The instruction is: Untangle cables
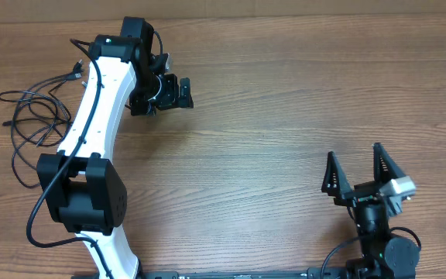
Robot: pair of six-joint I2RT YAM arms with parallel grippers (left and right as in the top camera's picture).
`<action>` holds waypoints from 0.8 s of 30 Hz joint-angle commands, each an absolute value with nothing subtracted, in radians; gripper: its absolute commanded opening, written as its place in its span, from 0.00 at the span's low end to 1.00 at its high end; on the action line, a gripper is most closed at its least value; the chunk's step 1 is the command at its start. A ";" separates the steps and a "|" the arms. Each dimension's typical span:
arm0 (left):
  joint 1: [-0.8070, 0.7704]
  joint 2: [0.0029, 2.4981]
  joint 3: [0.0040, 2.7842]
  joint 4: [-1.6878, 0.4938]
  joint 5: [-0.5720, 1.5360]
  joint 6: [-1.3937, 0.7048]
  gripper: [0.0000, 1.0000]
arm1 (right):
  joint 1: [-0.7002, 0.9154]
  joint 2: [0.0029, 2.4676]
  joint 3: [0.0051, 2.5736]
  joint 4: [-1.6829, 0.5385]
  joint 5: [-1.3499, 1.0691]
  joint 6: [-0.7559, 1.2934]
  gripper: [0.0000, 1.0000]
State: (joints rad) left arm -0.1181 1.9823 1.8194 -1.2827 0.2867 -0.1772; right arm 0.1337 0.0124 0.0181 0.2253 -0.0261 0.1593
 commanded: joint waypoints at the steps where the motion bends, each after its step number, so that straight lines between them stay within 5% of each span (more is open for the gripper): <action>1: -0.118 1.990 1.813 -1.281 0.281 -0.183 1.00 | 0.142 0.003 0.007 0.141 -0.027 0.079 1.00; 7: -0.118 1.990 1.813 -1.281 0.281 -0.183 0.99 | 0.142 0.003 0.007 -0.086 -0.027 -0.009 1.00; 24: -0.118 1.990 1.813 -1.281 0.281 -0.183 0.99 | 0.142 0.003 0.008 -0.084 -0.027 -0.016 1.00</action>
State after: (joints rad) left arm -0.1181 1.9823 1.8191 -1.2827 0.2867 -0.1772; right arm 0.1337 0.0120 0.0181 -0.0895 -0.0257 -0.0055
